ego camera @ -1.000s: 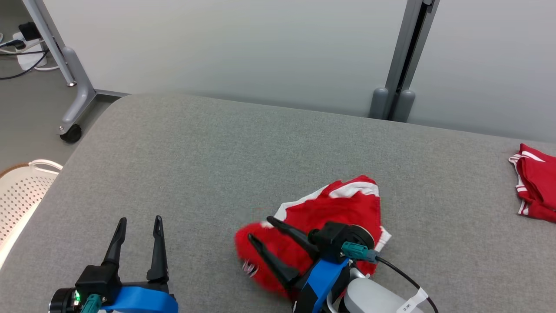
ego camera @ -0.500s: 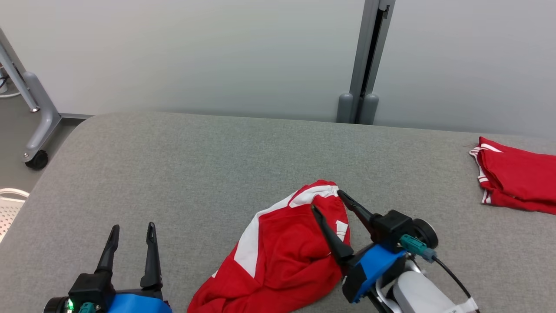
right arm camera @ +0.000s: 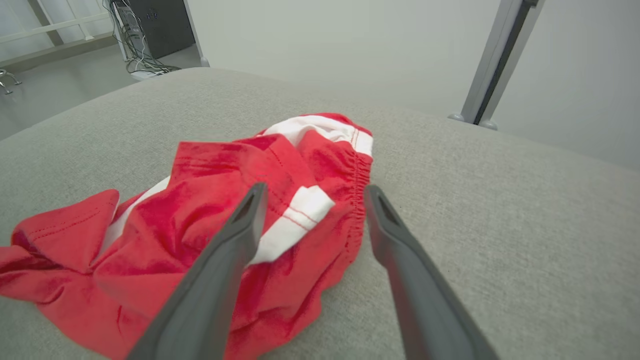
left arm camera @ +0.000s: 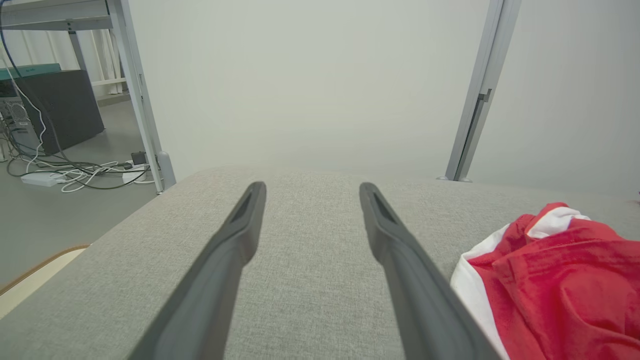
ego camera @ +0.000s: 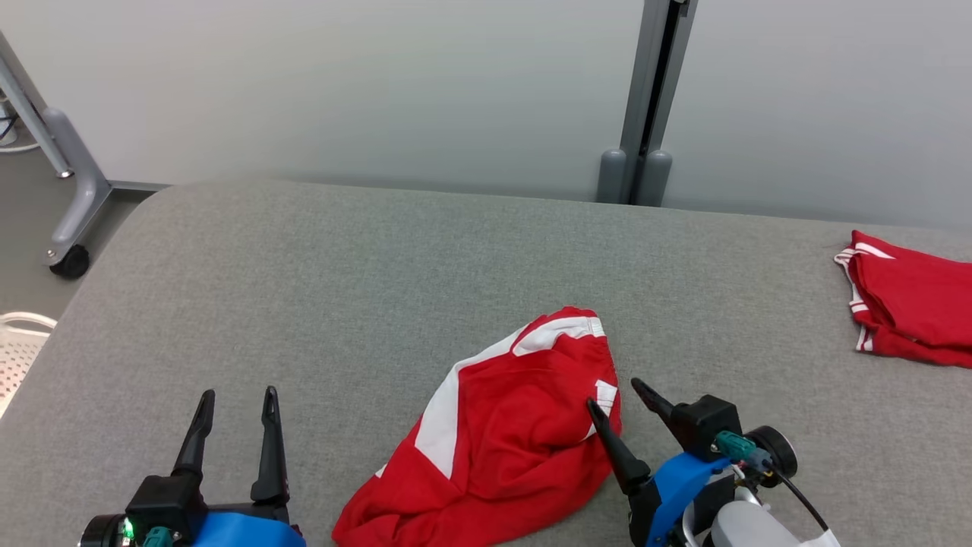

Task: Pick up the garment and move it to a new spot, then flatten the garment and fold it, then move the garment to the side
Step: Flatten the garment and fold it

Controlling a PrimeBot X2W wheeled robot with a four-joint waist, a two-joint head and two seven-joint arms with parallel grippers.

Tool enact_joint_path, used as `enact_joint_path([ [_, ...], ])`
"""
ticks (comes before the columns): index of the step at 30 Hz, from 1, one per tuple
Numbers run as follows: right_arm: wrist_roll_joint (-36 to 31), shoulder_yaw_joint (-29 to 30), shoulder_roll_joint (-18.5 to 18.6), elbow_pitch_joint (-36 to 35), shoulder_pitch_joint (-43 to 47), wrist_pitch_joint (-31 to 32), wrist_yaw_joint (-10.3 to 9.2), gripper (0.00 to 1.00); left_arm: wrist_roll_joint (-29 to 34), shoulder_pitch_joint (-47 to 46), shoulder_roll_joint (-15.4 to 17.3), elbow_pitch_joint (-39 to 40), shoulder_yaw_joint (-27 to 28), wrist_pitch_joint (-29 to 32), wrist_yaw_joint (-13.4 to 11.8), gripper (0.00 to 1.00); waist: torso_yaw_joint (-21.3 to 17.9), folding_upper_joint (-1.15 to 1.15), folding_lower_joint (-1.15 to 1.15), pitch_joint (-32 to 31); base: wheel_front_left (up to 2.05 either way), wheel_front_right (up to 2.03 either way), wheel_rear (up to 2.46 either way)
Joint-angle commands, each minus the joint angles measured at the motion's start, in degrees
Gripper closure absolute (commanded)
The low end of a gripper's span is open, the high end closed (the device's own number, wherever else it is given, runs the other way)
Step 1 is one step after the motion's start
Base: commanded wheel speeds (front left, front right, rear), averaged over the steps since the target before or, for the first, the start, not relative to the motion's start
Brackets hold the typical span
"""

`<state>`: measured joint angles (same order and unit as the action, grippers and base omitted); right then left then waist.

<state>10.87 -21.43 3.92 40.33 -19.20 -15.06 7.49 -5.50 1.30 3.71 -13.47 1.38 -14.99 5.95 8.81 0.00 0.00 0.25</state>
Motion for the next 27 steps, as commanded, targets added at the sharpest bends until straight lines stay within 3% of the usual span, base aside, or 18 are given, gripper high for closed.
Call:
enact_joint_path([
  [1, 0.4, -0.5, -0.3, 1.5, -1.2, -0.1, 0.01, 0.0, 0.2, -0.9, 0.1, 0.1, 0.1, -0.3, 0.1, 0.0, 0.7, 0.0, 0.0, 0.6, 0.0, 0.0, 0.0],
  [5, 2.0, -2.0, -0.7, 5.2, -3.2, -0.2, 0.01, 0.0, 0.3, -1.7, 0.1, 0.0, 0.0, -0.3, 0.3, 0.0, 1.6, 0.0, 0.0, 1.6, 0.0, 0.0, 0.0],
  [6, 2.7, -2.6, -0.8, 5.6, -3.7, -0.2, 0.01, 0.57, 0.3, -1.8, 0.1, -0.1, 0.0, -0.3, 0.3, 0.0, 1.7, 0.0, 0.0, 1.7, 0.0, 0.0, 0.0],
  [8, 3.8, -3.8, -1.0, 4.9, -4.6, -0.2, 0.01, 1.0, 0.3, -2.0, 0.1, -0.2, 0.2, -0.3, 0.4, 0.0, 1.9, 0.0, 0.0, 1.9, 0.0, 0.0, 0.0],
  [16, 8.1, -9.7, -1.0, -1.7, -2.5, -0.2, 0.01, 1.0, 0.4, -1.3, 0.2, -1.0, 0.7, -0.3, 0.4, 0.0, 1.7, 0.0, 0.0, 0.8, 0.0, 0.0, 0.0],
  [23, 14.9, -23.4, -1.0, -13.2, -1.0, -0.1, 0.01, 1.0, 0.5, -1.4, 0.2, -1.2, 0.5, -0.3, 0.7, 0.0, 2.3, 0.0, 0.0, -0.1, 0.0, 0.0, 0.0],
  [27, 18.0, -32.2, -0.9, -15.7, -0.7, -0.2, 0.01, 1.0, 0.5, -1.3, 0.1, -1.2, 0.4, -0.3, 0.7, 0.0, 2.8, 0.0, 0.0, -0.3, 0.0, 0.0, 0.0],
])
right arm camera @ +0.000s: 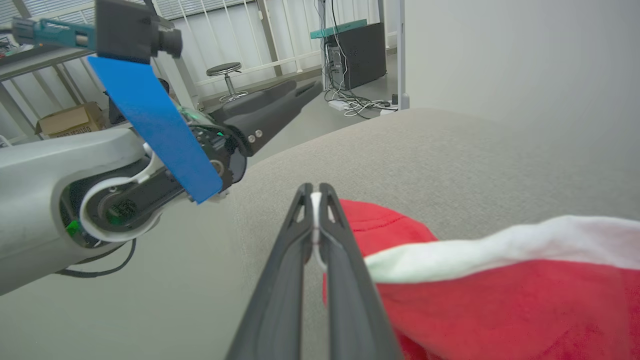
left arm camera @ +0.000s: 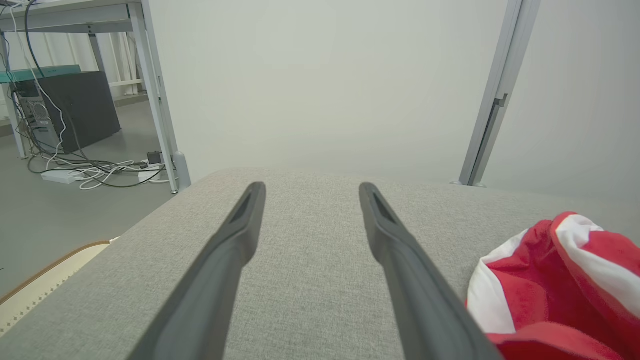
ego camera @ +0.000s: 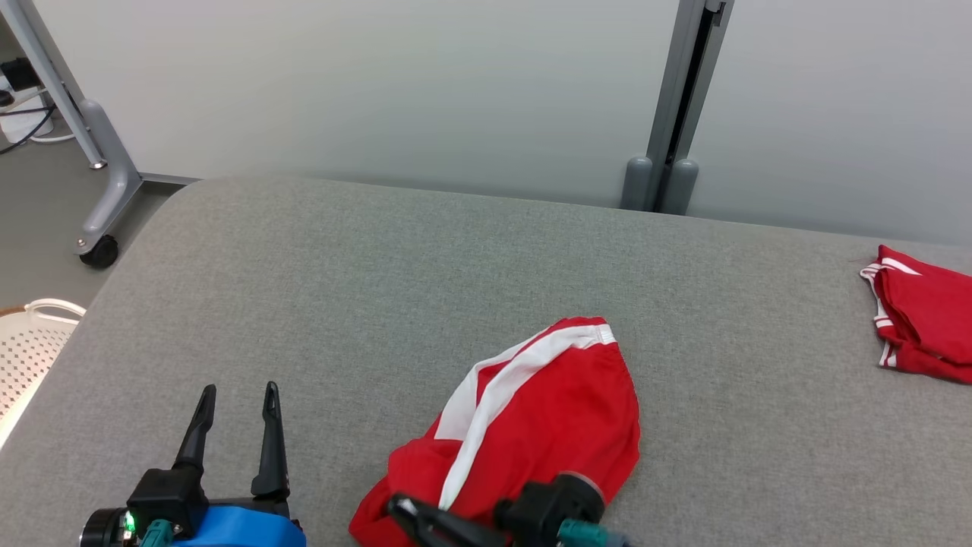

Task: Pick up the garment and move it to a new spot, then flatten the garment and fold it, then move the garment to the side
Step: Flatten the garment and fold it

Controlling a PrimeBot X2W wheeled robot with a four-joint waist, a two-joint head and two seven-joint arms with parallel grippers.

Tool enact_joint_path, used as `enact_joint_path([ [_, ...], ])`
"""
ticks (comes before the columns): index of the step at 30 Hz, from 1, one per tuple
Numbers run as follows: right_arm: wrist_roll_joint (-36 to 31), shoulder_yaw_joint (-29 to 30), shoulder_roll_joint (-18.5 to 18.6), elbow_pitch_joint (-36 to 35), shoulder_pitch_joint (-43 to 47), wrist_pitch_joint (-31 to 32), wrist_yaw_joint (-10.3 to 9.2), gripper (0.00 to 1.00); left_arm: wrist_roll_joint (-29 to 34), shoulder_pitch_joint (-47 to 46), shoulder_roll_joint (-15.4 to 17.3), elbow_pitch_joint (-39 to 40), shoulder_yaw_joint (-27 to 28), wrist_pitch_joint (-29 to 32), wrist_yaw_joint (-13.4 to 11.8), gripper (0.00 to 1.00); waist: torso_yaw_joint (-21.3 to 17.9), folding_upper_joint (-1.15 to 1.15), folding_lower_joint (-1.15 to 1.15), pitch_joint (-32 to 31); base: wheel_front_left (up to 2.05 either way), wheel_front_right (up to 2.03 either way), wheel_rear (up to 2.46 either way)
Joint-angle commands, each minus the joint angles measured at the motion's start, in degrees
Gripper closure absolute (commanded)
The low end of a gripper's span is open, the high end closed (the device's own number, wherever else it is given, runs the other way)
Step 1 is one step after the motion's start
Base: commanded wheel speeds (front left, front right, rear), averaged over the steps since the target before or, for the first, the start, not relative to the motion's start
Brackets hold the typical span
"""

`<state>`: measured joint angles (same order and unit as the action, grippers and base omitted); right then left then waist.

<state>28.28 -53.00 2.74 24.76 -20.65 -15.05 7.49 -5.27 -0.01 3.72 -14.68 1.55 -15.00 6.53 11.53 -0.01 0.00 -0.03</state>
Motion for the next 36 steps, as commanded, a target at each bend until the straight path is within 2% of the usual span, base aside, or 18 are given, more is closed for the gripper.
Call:
enact_joint_path([
  [1, 1.3, -3.1, 0.2, -0.2, 1.0, -0.2, 0.01, 1.0, 0.3, 0.0, 0.1, 0.0, 0.3, -0.2, 0.2, 0.0, 0.2, 0.01, 0.0, 0.0, 0.0, 0.0, 0.0],
  [4, 3.6, -10.5, 0.3, 1.0, 1.3, 0.2, 0.01, 1.0, 0.3, 0.4, 0.0, 0.1, 0.1, -0.2, 0.1, 0.0, 0.4, 0.01, 0.0, -0.1, 0.0, 0.0, 0.0],
  [5, 4.3, -12.3, 0.3, 1.4, 1.1, 0.2, 0.01, 0.74, 0.3, 0.5, -0.1, 0.1, 0.1, -0.3, 0.1, 0.0, 0.4, 0.01, 0.0, -0.1, 0.0, 0.0, 0.0],
  [6, 4.9, -13.9, 0.3, 1.8, 1.1, 0.3, 0.01, 0.13, 0.2, 0.5, -0.1, 0.1, 0.1, -0.2, 0.0, 0.0, 0.3, 0.01, 0.0, -0.1, 0.0, 0.0, 0.0],
  [7, 5.2, -14.8, 0.3, 2.3, 0.8, 0.3, 0.01, 0.0, 0.2, 0.7, -0.1, 0.2, 0.2, -0.3, -0.1, 0.0, 0.2, 0.01, 0.0, -0.1, 0.0, 0.0, 0.0],
  [9, 6.0, -14.4, 0.3, 3.2, -0.1, 0.1, 0.01, 0.0, 0.1, 0.9, -0.1, 0.3, 0.4, -0.3, -0.3, 0.0, -0.2, 0.01, 0.0, -0.2, 0.0, 0.0, 0.0],
  [12, 5.7, -10.3, 0.3, 4.4, -1.2, -0.1, 0.01, 0.0, 0.0, 1.0, -0.2, 0.5, 0.7, -0.3, -0.5, 0.0, -0.9, 0.01, 0.0, -0.5, 0.0, 0.0, 0.0],
  [18, -1.7, 4.6, 1.1, 7.5, -4.3, -0.1, 0.01, 0.0, 0.0, 1.7, -0.2, 1.1, 1.0, -0.2, -0.6, 0.0, -2.0, 0.01, 0.0, -0.5, 0.0, 0.0, 0.0],
  [22, -5.5, 11.0, 2.9, 11.6, -7.8, -0.1, 0.01, 0.0, -0.1, 1.1, -0.3, 1.0, 0.5, -0.2, -0.4, 0.0, -1.6, 0.01, 0.0, 0.0, 0.0, 0.0, 0.0],
  [28, -8.5, 14.9, 3.8, 19.1, -12.6, 1.1, 0.01, 0.0, -0.4, -0.2, -0.4, 0.7, 0.1, -0.2, -0.1, 0.0, 0.0, 0.01, 0.0, 1.3, 0.0, 0.0, 0.0],
  [36, -8.4, 14.3, 4.6, 29.5, -16.9, 2.7, 0.01, 0.0, -0.3, -1.1, -0.6, 0.7, -0.6, -0.2, 0.0, 0.0, 2.8, 0.01, 0.0, 3.4, 0.0, 0.0, 0.0],
])
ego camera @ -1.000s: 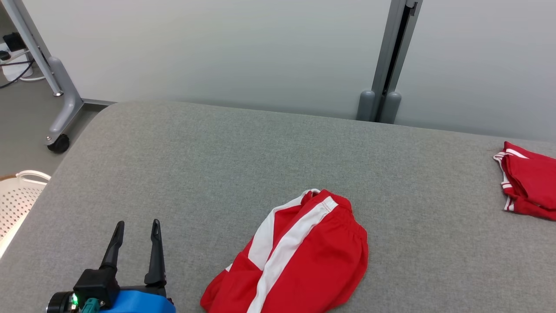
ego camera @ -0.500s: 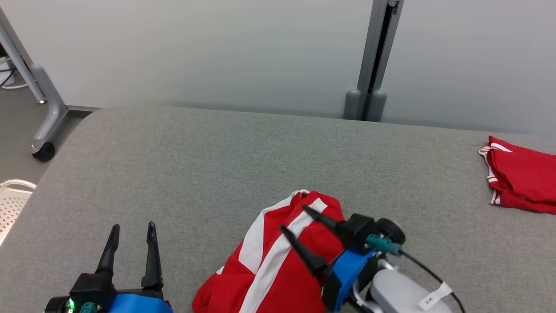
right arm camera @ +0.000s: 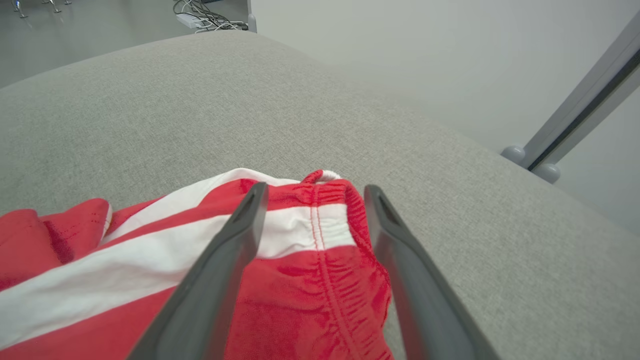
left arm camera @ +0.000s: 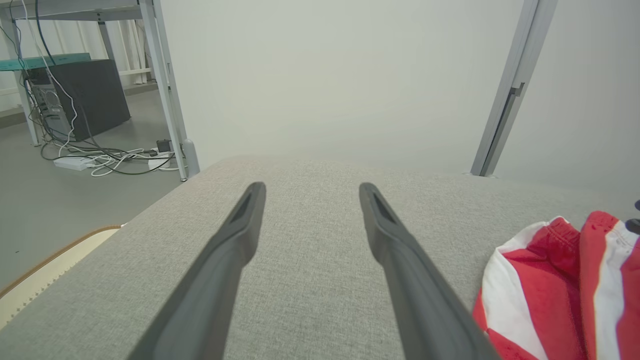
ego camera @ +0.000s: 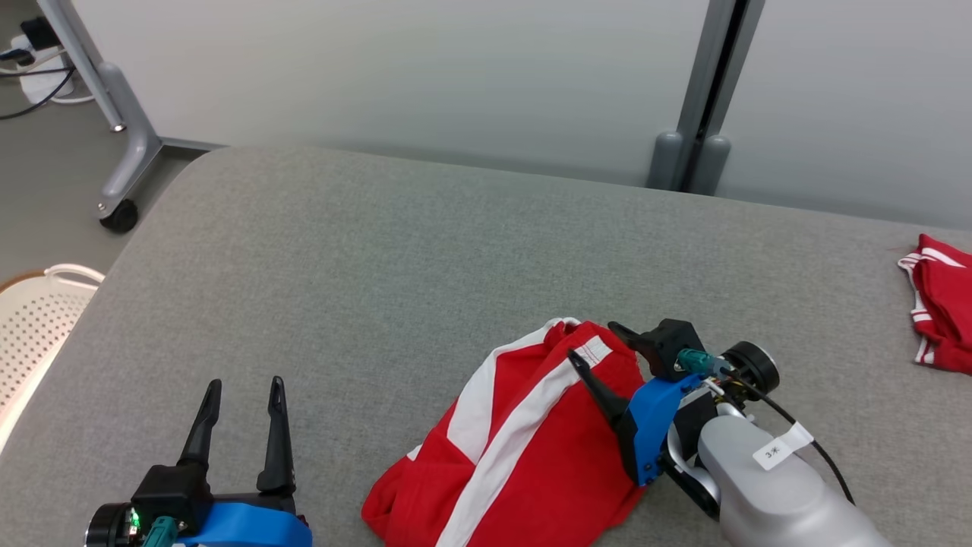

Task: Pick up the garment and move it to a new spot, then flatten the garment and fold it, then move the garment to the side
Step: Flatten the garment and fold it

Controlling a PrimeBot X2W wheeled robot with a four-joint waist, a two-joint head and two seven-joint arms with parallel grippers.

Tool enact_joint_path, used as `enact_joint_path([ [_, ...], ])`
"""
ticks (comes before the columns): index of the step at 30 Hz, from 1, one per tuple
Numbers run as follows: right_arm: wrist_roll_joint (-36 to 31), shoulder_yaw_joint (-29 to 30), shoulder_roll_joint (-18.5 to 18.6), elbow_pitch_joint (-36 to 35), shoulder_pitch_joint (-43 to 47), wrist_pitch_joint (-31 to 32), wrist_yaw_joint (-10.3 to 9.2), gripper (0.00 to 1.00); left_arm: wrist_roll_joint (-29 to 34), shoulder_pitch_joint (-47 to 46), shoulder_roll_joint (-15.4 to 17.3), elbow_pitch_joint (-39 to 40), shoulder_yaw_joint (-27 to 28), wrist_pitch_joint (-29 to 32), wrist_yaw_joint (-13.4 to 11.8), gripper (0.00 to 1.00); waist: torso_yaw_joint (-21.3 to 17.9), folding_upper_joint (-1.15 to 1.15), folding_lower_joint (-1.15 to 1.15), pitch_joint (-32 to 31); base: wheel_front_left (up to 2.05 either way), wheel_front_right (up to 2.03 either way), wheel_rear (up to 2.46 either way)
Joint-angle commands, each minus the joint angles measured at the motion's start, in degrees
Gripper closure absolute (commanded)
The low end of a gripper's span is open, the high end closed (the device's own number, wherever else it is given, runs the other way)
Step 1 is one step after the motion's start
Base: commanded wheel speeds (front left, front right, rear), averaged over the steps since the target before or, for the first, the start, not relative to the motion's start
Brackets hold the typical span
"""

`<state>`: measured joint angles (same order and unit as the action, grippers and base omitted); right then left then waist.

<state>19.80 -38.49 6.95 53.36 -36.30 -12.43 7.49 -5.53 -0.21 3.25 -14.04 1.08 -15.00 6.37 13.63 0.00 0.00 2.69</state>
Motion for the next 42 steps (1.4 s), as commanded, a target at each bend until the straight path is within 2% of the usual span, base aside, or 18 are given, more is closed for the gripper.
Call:
enact_joint_path([
  [1, 0.1, -0.2, 0.4, 0.9, -1.2, 0.1, 0.01, 0.0, -0.1, -0.9, -0.1, 0.0, -0.2, -0.2, 0.2, 0.0, 0.7, 0.0, 0.0, 0.7, 0.0, 0.0, 0.0],
  [6, 2.7, -3.0, 0.6, 6.2, -2.8, 1.3, 0.01, 0.0, -0.4, -1.4, -0.3, -0.3, -0.9, -0.2, 0.2, 0.0, 1.9, 0.0, 0.0, 1.6, 0.0, 0.0, 0.0],
  [10, 6.4, -6.2, -0.4, 6.6, -2.1, 2.0, 0.01, 0.0, -0.4, -1.5, -0.3, -0.5, -1.2, -0.3, 0.2, 0.0, 2.5, 0.0, 0.0, 1.8, 0.0, 0.0, 0.0],
  [14, 8.9, -9.2, 0.3, 6.3, -2.6, 2.5, 0.01, 0.0, -0.6, -1.8, -0.3, -0.7, -1.5, -0.3, 0.1, 0.0, 2.8, 0.0, 0.0, 1.7, 0.0, 0.0, 0.0],
  [15, 9.6, -10.0, 0.6, 6.2, -3.1, 2.1, 0.01, 0.57, -0.6, -1.9, -0.3, -0.8, -1.8, -0.2, 0.1, 0.0, 2.9, 0.0, 0.0, 1.6, 0.0, 0.0, 0.0],
  [16, 10.5, -10.6, 0.5, 5.9, -3.4, 1.5, 0.01, 1.0, -0.6, -2.0, -0.4, -0.9, -1.9, -0.2, 0.1, 0.0, 2.9, 0.0, 0.0, 1.5, 0.0, 0.0, 0.0],
  [21, 13.0, -12.5, 1.7, 5.6, -3.5, -1.5, 0.01, 1.0, -0.9, -1.1, -0.4, -1.1, -1.8, -0.3, -0.3, 0.0, 2.2, 0.0, 0.0, 0.7, 0.0, 0.0, 0.0],
  [25, 13.5, -12.1, 3.0, 3.4, -1.2, -2.7, 0.01, 1.0, -1.2, 0.2, -0.4, -1.0, -1.0, -0.2, -0.6, 0.0, 0.0, 0.0, 0.0, -0.5, 0.0, 0.0, 0.0],
  [28, 12.5, -8.3, 5.5, -2.6, 1.9, -2.8, 0.01, 1.0, -1.3, 1.3, -0.4, -0.8, -0.7, -0.3, -0.7, 0.0, -2.3, 0.0, 0.0, -1.4, 0.0, 0.0, 0.0],
  [34, 9.3, 1.0, 9.2, -14.9, 15.1, -2.8, 0.01, 1.0, -1.5, 2.6, -0.4, -0.4, -0.7, -0.2, -0.9, 0.0, -6.3, 0.0, 0.0, -3.1, 0.0, 0.0, 0.0],
  [42, 6.2, 9.3, 11.5, -24.6, 31.5, -2.8, 0.01, 1.0, -1.5, 3.5, -0.4, 0.0, -0.6, -0.2, -1.2, 0.0, -9.7, 0.0, 0.0, -3.4, 0.0, 0.0, 0.0],
])
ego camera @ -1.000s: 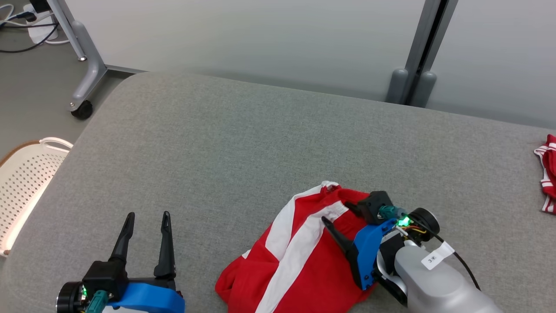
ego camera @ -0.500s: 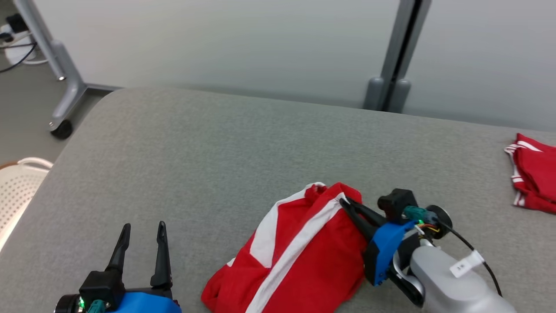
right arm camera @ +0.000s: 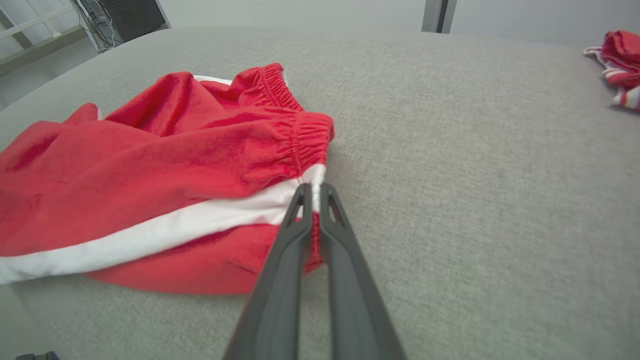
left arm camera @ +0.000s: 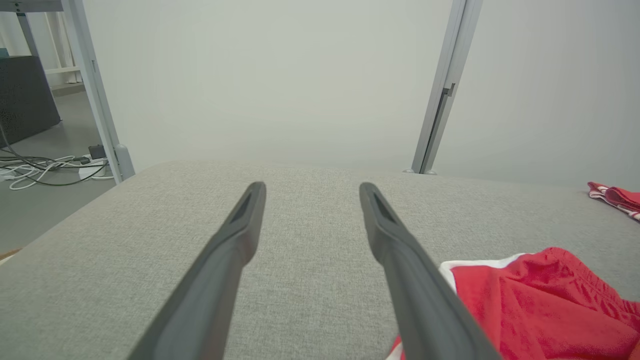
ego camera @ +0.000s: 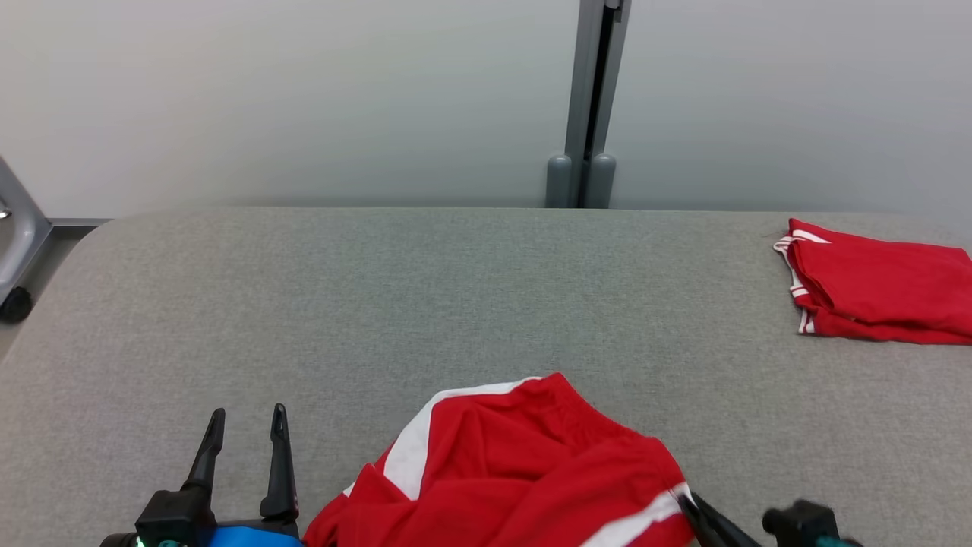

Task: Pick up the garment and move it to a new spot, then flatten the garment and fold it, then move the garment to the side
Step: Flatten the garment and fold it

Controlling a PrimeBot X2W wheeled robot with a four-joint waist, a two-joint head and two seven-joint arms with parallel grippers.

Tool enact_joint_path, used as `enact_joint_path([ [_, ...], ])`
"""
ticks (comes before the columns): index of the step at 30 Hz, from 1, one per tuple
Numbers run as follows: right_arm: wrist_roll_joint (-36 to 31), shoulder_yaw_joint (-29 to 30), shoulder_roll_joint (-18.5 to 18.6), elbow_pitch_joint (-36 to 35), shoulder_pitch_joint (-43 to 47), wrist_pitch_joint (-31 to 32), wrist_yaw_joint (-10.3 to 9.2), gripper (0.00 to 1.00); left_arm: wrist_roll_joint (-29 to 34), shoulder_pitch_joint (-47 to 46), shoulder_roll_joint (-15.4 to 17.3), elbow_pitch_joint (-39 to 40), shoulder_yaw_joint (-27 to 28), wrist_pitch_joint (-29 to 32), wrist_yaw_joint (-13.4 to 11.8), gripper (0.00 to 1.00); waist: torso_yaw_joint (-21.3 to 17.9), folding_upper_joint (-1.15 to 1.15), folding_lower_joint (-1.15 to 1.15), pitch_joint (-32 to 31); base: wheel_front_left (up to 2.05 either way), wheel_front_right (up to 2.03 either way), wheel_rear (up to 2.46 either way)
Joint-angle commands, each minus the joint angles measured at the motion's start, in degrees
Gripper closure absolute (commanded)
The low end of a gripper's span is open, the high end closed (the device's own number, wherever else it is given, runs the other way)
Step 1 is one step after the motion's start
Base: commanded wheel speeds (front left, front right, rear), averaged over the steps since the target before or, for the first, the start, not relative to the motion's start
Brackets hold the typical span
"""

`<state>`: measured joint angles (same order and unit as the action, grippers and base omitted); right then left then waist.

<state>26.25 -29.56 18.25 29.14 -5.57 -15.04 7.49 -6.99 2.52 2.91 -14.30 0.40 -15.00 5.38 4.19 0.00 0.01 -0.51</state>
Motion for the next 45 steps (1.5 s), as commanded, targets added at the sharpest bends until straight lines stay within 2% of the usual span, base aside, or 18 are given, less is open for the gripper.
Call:
enact_joint_path([
  [1, -0.3, 1.1, 0.1, -0.7, 2.3, -0.2, 0.01, 1.0, -0.2, 0.8, 0.0, 0.3, 0.2, -0.3, -0.1, 0.0, -0.6, 0.0, -0.01, -0.1, 0.0, 0.0, 0.0],
  [2, -0.4, 1.7, 0.1, -0.7, 3.7, 0.3, 0.01, 1.0, -0.2, 0.7, 0.0, 0.1, 0.0, -0.2, -0.1, 0.0, -0.9, 0.0, -0.01, -0.1, 0.0, 0.0, 0.0],
  [3, -0.8, 1.8, 0.1, -0.7, 4.7, 0.6, 0.01, 0.91, -0.3, 0.7, 0.0, 0.0, -0.1, -0.2, -0.1, 0.0, -1.1, 0.0, -0.01, -0.1, 0.0, 0.0, 0.0],
  [4, -1.1, 2.6, -0.1, -1.1, 5.1, 0.5, 0.01, 0.5, -0.4, 0.6, 0.0, 0.0, -0.1, -0.2, 0.0, 0.0, -1.3, 0.0, -0.01, 0.0, 0.0, 0.0, 0.0],
  [5, -1.5, 3.3, -0.3, -1.4, 5.6, 0.4, 0.01, 0.0, -0.4, 0.6, 0.0, -0.1, -0.2, -0.2, 0.0, 0.0, -1.5, 0.0, -0.01, 0.0, 0.0, 0.0, 0.0],
  [12, -5.5, 11.5, -3.8, -8.8, 7.4, -0.1, 0.01, 0.0, 0.1, 0.6, -0.1, -0.3, 0.2, -0.3, 0.2, 0.0, -2.4, 0.0, -0.01, -0.1, 0.0, 0.0, 0.0],
  [17, -10.1, 20.2, -10.1, -19.1, 7.8, -0.2, 0.01, 0.0, 0.4, 0.5, 0.0, -0.4, 0.3, -0.3, 0.5, 0.0, -2.7, 0.0, -0.01, -0.1, 0.0, 0.0, 0.0],
  [20, -13.2, 23.8, -12.9, -22.9, 8.4, -0.1, 0.01, 0.0, 1.0, 0.2, 0.0, -0.8, -0.1, -0.3, 0.6, 0.0, -2.6, 0.0, -0.01, 0.1, 0.0, 0.0, 0.0],
  [25, -16.1, 23.9, -14.6, -22.4, 8.4, -0.2, 0.01, 0.0, 2.0, 0.2, 0.6, -2.9, -1.8, -0.2, 1.2, 0.0, -2.2, 0.0, -0.01, 0.1, 0.0, 0.0, 0.0],
  [33, -17.1, 23.5, -15.2, -19.6, 7.4, -0.2, 0.01, 0.0, 3.0, -0.2, 2.7, -11.6, -7.4, 1.0, 1.9, 0.0, -2.8, 0.0, -0.01, -0.2, 0.0, 0.0, 0.0],
  [45, -17.5, 23.1, -15.3, -16.9, 6.9, -0.2, 0.01, 0.0, 2.7, -3.8, 5.3, -22.8, -14.8, 9.6, 2.2, 0.0, -4.4, 0.0, -0.01, 0.1, 0.0, 0.0, 0.0],
])
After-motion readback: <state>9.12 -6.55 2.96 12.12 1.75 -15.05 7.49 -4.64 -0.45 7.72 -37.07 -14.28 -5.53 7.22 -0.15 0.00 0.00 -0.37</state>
